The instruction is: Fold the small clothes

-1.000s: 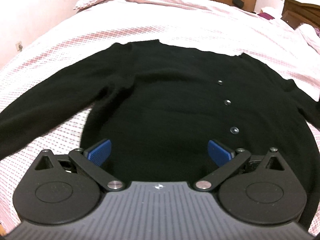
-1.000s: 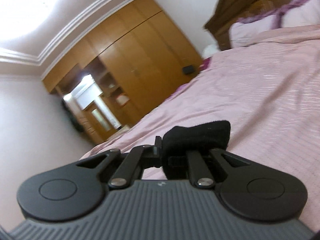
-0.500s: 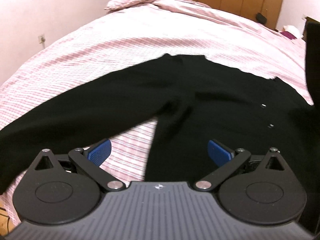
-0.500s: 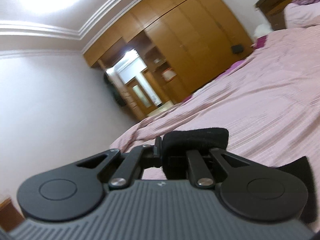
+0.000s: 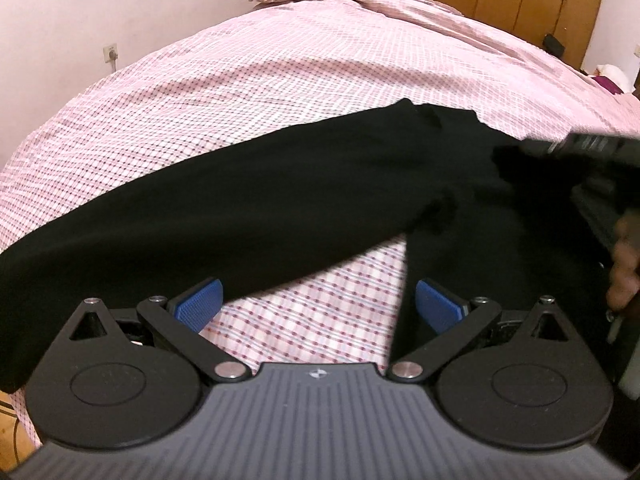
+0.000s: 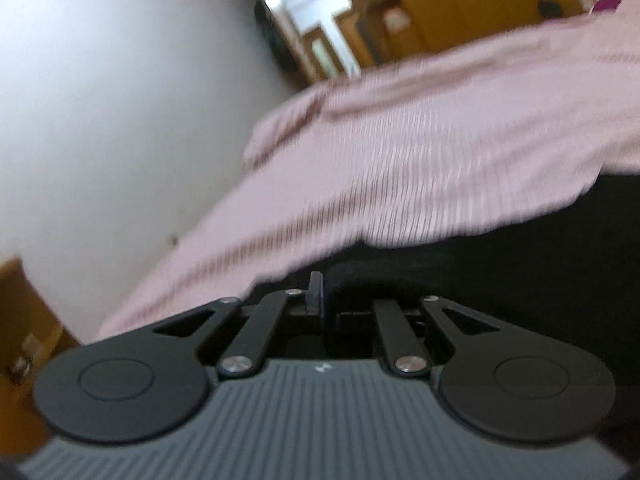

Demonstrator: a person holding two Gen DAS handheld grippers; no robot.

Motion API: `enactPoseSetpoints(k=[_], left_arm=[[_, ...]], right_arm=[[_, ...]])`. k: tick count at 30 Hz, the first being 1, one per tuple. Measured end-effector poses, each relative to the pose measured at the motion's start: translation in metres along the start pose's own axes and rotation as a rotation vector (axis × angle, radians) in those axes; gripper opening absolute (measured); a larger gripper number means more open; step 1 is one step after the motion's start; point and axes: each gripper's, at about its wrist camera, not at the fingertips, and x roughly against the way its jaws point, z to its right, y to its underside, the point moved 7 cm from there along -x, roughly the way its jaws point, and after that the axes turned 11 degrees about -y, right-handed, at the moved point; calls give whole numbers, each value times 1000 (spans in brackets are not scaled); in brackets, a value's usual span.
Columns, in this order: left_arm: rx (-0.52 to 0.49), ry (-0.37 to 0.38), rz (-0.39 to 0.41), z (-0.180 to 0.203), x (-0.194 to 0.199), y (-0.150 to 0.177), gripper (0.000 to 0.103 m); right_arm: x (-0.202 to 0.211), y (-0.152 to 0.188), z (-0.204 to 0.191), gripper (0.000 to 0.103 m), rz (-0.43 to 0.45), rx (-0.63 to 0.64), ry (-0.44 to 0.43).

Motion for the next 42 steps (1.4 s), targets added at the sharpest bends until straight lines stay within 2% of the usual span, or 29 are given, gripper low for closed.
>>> enactPoseSetpoints(k=[2, 5, 6, 7, 8, 9, 10, 11, 15, 17, 20, 26, 29, 32, 36, 40, 42], left_arm=[[8, -1, 0, -3, -2, -2, 103], [15, -2, 3, -5, -4, -5, 103], [15, -2, 5, -5, -5, -7, 103], [14, -1, 7, -3, -5, -8, 103], [13, 1, 11, -2, -4, -10, 103], [10, 4, 16, 0, -3, -12, 103], [8, 8, 20, 3, -2, -14, 103], [4, 13, 26, 6, 0, -16, 103], [-26, 48, 59, 26, 9, -29, 103], [-51, 67, 80, 41, 14, -36, 103], [-85, 103, 105, 65, 19, -45, 103], [-134, 174, 122, 123, 22, -56, 103], [-168, 205, 139, 155, 20, -58, 103], [-206, 200, 149, 187, 12, -57, 103], [-248, 178, 135, 217, -11, -54, 103], [-293, 107, 116, 230, -45, -50, 103], [-290, 109, 122, 228, -56, -49, 103]], right_arm=[[-8, 14, -3, 11, -51, -24, -9], [-13, 26, -2, 12, -110, -53, 27], [-10, 27, -2, 18, -110, -58, 28], [-6, 27, -4, 31, -111, -65, 13], [-2, 26, -6, 38, -114, -74, -4], [4, 26, -10, 52, -114, -82, -26], [14, 25, -15, 62, -112, -79, -45], [10, 19, -13, 64, -111, -73, -54], [43, 15, -10, 65, -105, -54, -63], [68, 16, -1, 65, -93, -52, -27], [100, 14, 20, 65, -65, -32, 75], [163, 10, 66, 65, 14, 30, 344], [187, 12, 86, 65, 46, 18, 411], [199, 19, 104, 65, 53, -13, 447], [200, 33, 118, 63, 45, -52, 441], [197, 35, 120, 63, 46, -27, 435], [196, 36, 120, 63, 48, -15, 431]])
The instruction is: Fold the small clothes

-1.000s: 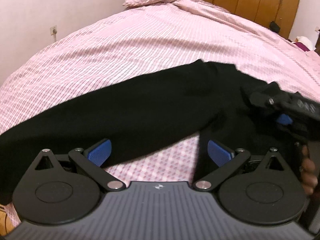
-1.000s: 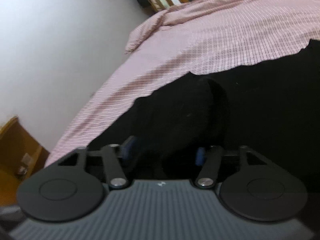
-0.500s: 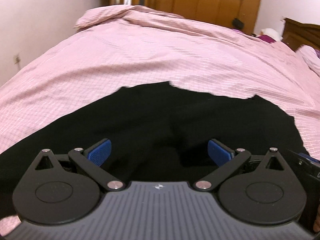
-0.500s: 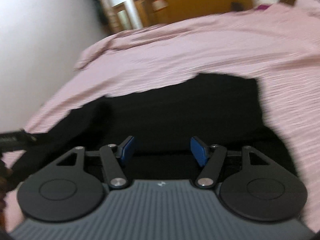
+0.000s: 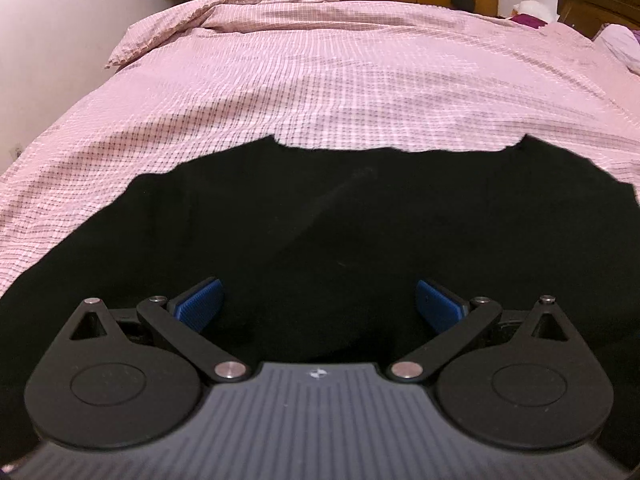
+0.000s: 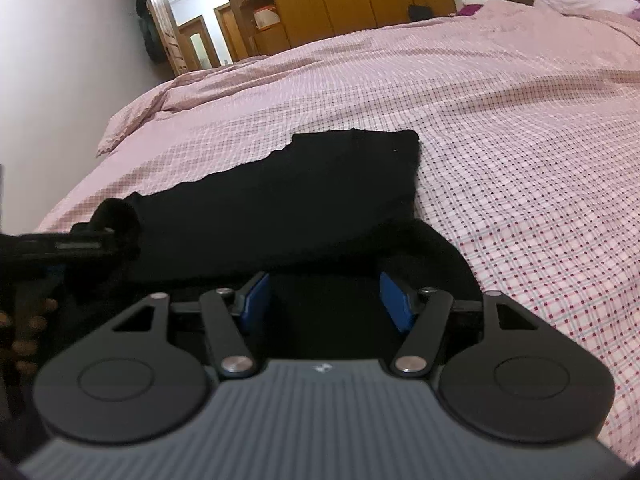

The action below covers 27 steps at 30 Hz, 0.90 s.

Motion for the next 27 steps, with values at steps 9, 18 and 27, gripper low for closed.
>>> enactPoseSetpoints(k=[9, 18, 27], left_arm=[[108, 160, 98, -39, 4, -11, 19], [312, 144, 36, -103, -16, 3, 25], [344, 54, 130, -135, 21, -7, 77]], right_arm=[[-3, 4, 1, 63, 15, 19, -6], [-5, 4, 0, 63, 13, 38, 5], [0, -4, 7, 62, 50, 6, 47]])
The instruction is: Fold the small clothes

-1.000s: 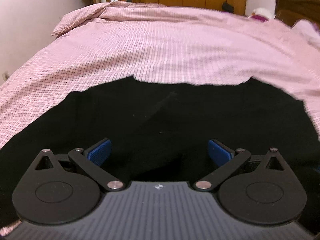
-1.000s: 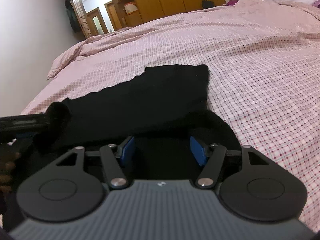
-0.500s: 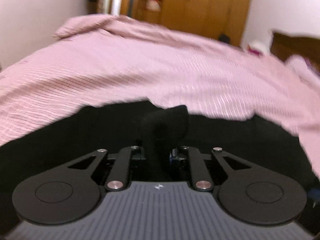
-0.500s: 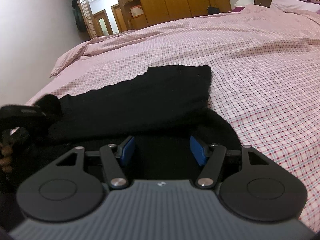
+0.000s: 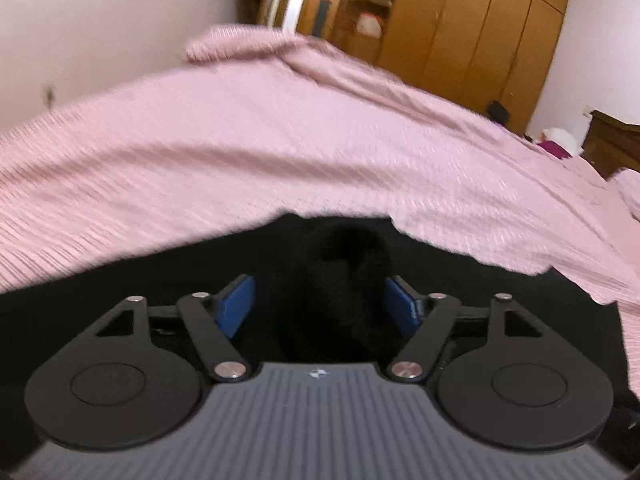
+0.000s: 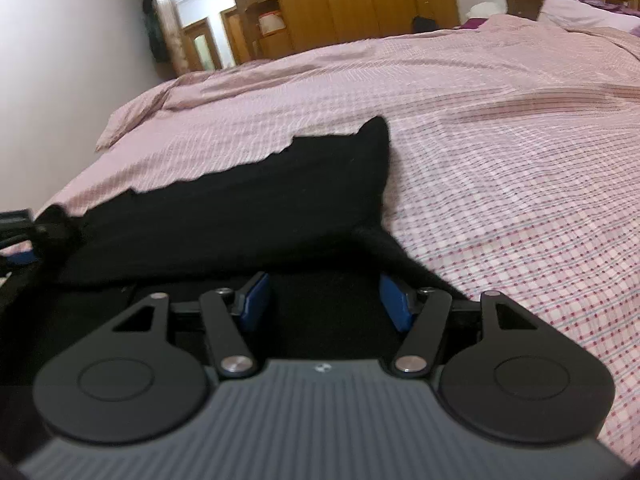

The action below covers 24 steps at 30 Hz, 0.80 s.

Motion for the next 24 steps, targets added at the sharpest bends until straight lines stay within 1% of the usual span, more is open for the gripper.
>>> enactPoseSetpoints(k=[1, 4, 7, 10, 13, 15, 17, 21, 24], left_arm=[[-4, -12, 6, -4, 2, -3, 78], [-30, -64, 1, -12, 5, -6, 78], [-60, -112, 15, -22, 11, -4, 78], [-102, -184, 9, -32, 14, 2, 78], [-139, -237, -21, -42, 8, 12, 78], [-128, -236, -53, -49, 3, 18, 78], [-100, -222, -61, -53, 5, 22, 78], [-65, -172, -52, -50, 16, 18, 78], [-24, -151, -27, -46, 31, 9, 78]], right_arm=[[2, -3, 4, 62, 14, -22, 11], [5, -7, 13, 62, 34, -116, -12], [9, -7, 12, 62, 34, -109, -5], [13, -6, 12, 62, 34, -113, 6], [16, -7, 10, 62, 29, -115, 7], [18, -8, 8, 62, 24, -113, 8], [24, -11, 2, 62, 31, -106, -2], [34, -22, -15, 62, 82, -51, -33], [23, -36, -21, 62, 107, -19, -54]])
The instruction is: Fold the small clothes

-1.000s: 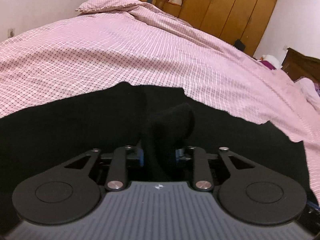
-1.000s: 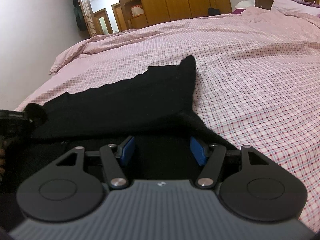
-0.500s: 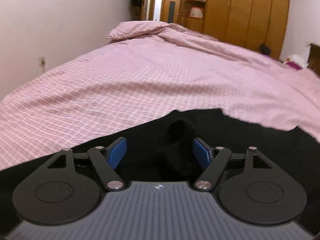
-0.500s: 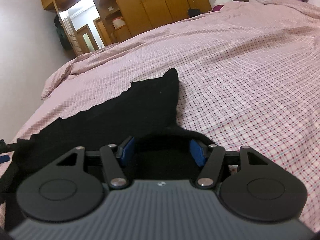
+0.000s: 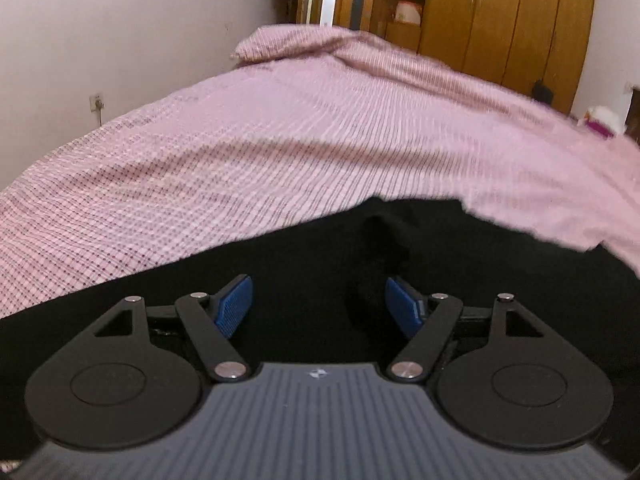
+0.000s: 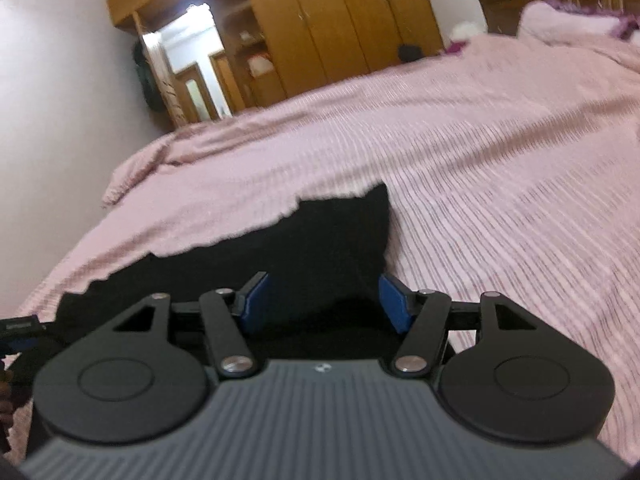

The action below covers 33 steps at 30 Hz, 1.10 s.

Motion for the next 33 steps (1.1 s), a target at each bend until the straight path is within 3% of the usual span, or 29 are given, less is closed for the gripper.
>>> enactPoseSetpoints(k=[2, 6, 8, 9, 10, 11, 12, 14, 17, 21, 24, 29, 32, 33], left_arm=[[27, 33, 26, 3, 12, -7, 78], [38, 90, 55, 16, 22, -16, 78], [30, 95, 67, 23, 23, -19, 78], [25, 96, 70, 26, 22, -19, 78], [22, 100, 72, 29, 21, -19, 78], [20, 105, 74, 32, 19, -19, 78], [16, 107, 77, 36, 17, -19, 78], [8, 106, 79, 42, 11, -17, 78], [-20, 86, 75, 47, -5, -11, 78], [-69, -12, -8, 46, -42, 8, 79], [-75, -18, 3, 43, -53, 16, 85], [-79, -18, -15, 41, -46, 14, 85], [-68, -9, -31, 34, -32, 11, 85], [-68, -9, -30, 31, -26, 10, 85]], right_arm=[[-15, -6, 2, 62, -3, 13, 11], [-59, -11, 28, 62, -51, -4, 131], [-78, -8, 41, 62, -94, -38, 152], [-86, -4, 46, 58, -117, -62, 136], [-90, -1, 48, 32, -135, -78, 115], [-93, 0, 49, 19, -142, -80, 97], [-92, -3, 49, 12, -129, -64, 104], [-82, -13, 49, 9, -66, -33, 116], [-80, -17, 59, 9, -50, -16, 173], [-92, -2, 75, 8, -90, 10, 247], [-95, 0, 72, 9, -96, 34, 261], [-92, -3, 75, 12, -93, 7, 240], [-82, -6, 72, 37, -84, -17, 229], [-77, -7, 69, 51, -80, -24, 221]])
